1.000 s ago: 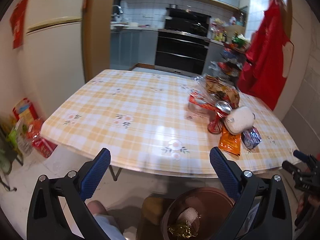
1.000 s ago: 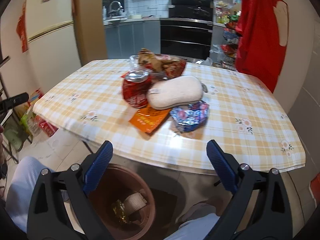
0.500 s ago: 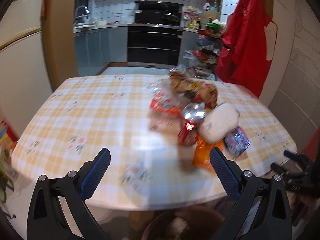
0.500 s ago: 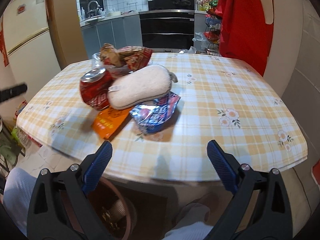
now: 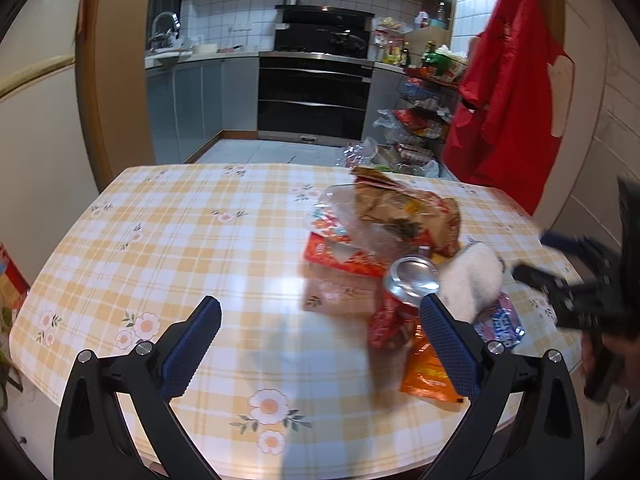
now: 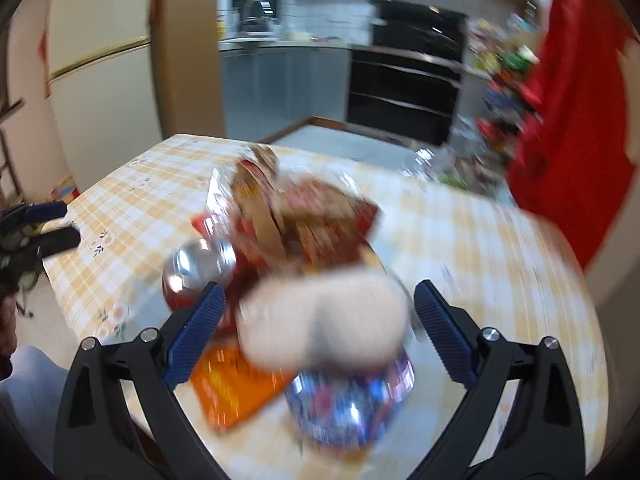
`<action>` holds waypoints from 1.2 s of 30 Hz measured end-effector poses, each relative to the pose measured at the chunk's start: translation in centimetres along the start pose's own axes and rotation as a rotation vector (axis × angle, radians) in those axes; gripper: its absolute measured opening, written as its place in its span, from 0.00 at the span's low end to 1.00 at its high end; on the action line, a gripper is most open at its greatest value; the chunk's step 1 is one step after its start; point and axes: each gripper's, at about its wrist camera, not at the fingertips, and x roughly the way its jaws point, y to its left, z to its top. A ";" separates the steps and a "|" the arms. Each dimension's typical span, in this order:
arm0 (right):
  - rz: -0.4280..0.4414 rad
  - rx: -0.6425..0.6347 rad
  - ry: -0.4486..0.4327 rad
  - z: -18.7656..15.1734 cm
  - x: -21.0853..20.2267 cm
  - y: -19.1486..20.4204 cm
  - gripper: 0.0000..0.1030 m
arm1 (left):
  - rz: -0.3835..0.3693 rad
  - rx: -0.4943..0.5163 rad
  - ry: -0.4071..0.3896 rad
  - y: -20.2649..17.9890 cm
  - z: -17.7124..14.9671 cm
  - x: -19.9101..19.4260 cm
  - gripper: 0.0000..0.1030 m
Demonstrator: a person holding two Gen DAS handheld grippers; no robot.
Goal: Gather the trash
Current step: 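Move both tools back toward the remaining trash on the table, then grasp the brown paper snack bag with the right tool while the left tool grasps the red can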
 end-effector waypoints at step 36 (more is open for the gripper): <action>0.023 -0.014 -0.129 5.7 0.5 -1.6 0.31 | -0.119 0.070 0.031 -0.8 -2.1 2.6 0.87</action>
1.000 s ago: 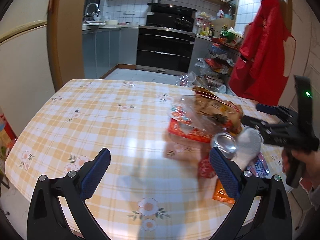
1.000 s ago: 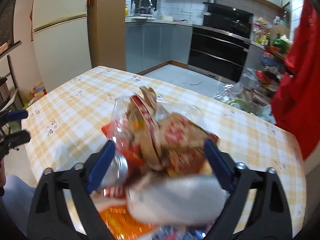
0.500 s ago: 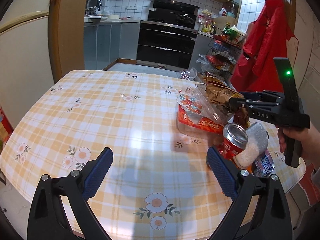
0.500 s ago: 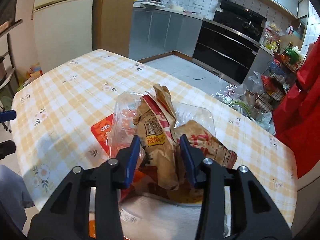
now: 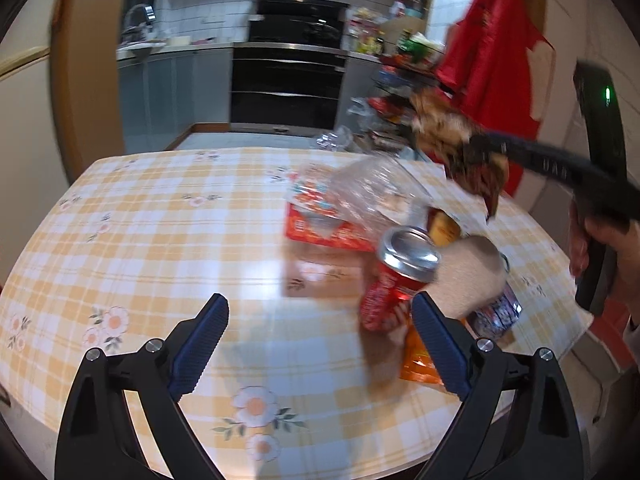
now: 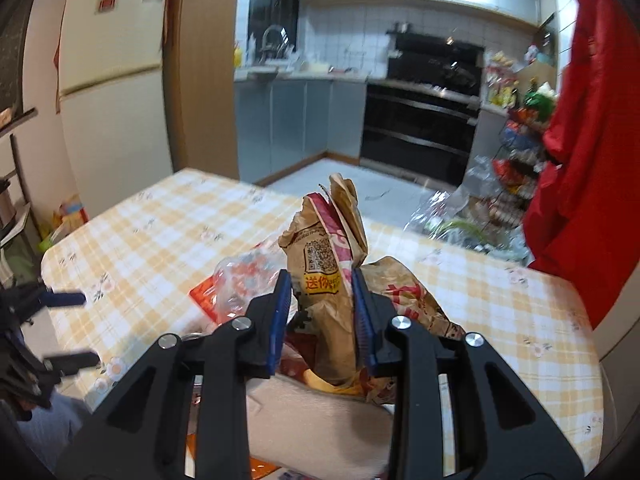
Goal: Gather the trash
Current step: 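Grasp the brown paper snack bag with the right tool while the left tool grasps the red can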
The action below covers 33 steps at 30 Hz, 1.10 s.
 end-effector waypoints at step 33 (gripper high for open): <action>-0.042 0.248 -0.081 -7.7 -12.3 -1.3 0.32 | -0.135 0.093 0.071 -2.9 1.3 1.4 0.07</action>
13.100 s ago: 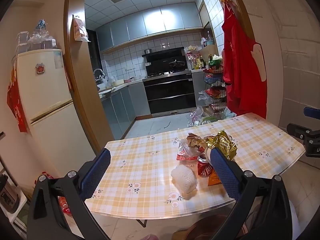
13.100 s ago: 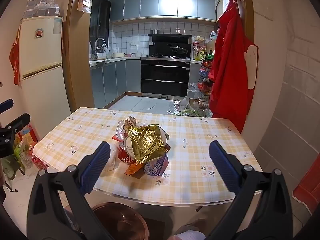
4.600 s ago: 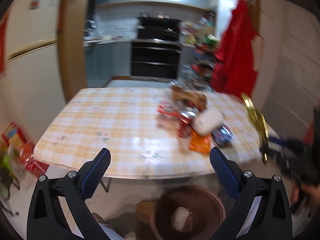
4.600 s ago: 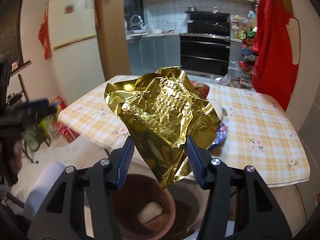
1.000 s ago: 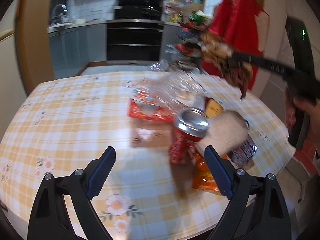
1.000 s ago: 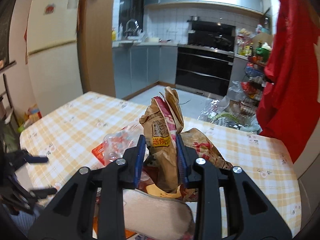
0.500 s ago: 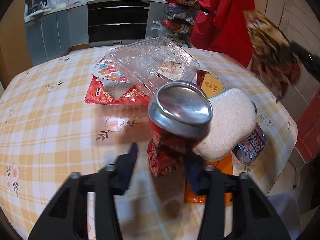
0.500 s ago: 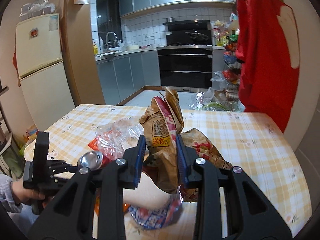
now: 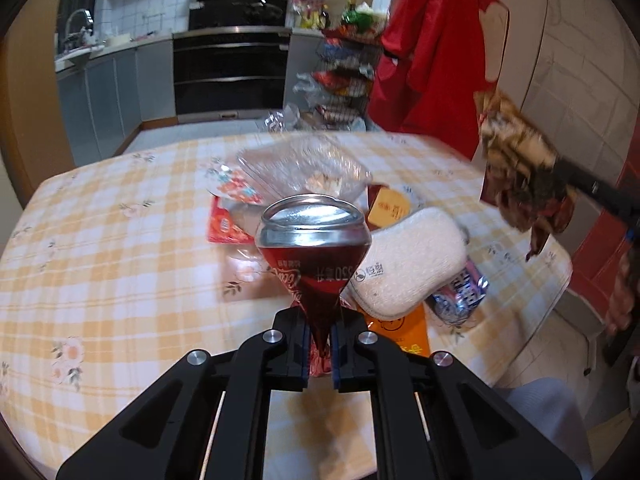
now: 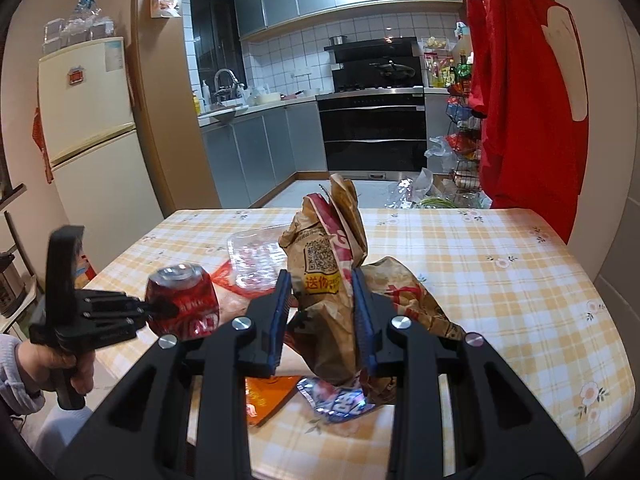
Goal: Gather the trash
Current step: 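Grasp the brown paper snack bag with the right tool while the left tool grasps the red can, then carry the can and paper bag over the brown bin and release both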
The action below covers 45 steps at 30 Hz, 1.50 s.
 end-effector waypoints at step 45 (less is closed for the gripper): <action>0.228 -0.122 0.156 -5.7 -12.1 13.6 0.32 | 0.084 -0.177 -0.235 -1.1 -9.0 -24.6 0.07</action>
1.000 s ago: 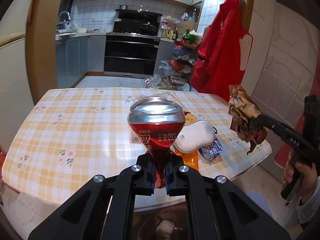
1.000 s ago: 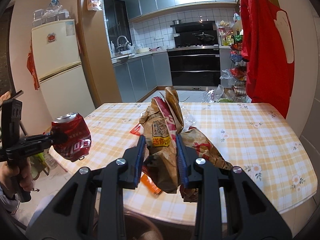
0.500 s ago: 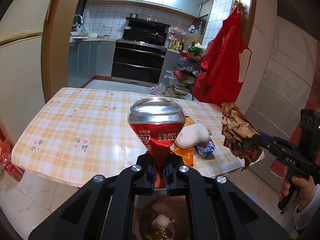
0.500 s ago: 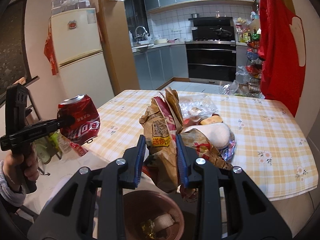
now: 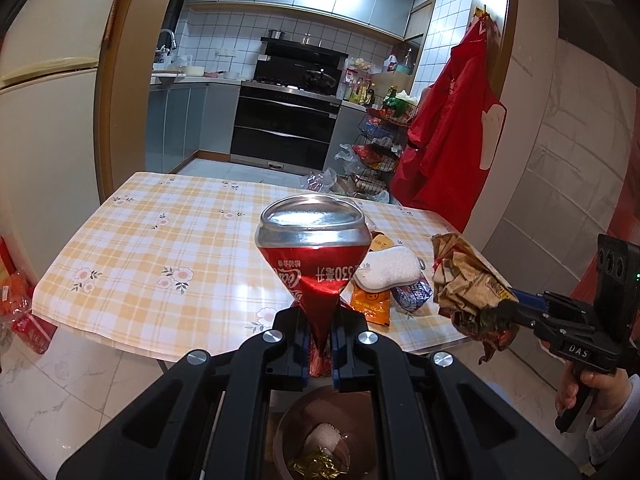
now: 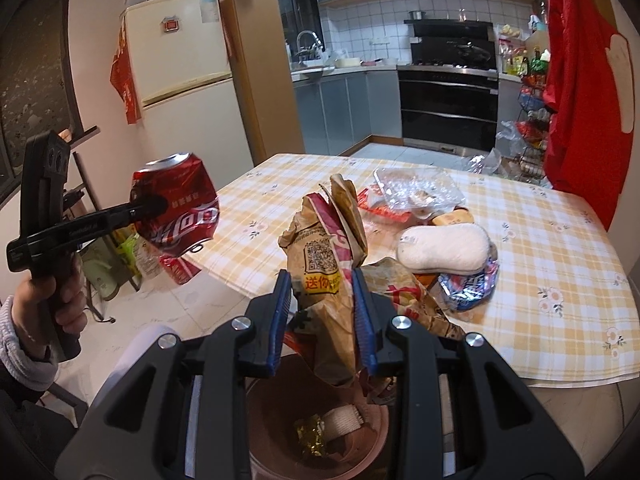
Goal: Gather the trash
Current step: 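Carry the can and paper bag over the brown bin and release both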
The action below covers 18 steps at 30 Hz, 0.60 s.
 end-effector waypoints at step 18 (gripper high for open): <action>0.071 0.003 0.059 -0.4 0.9 0.9 0.48 | -0.002 0.003 0.031 0.1 -0.1 1.2 0.07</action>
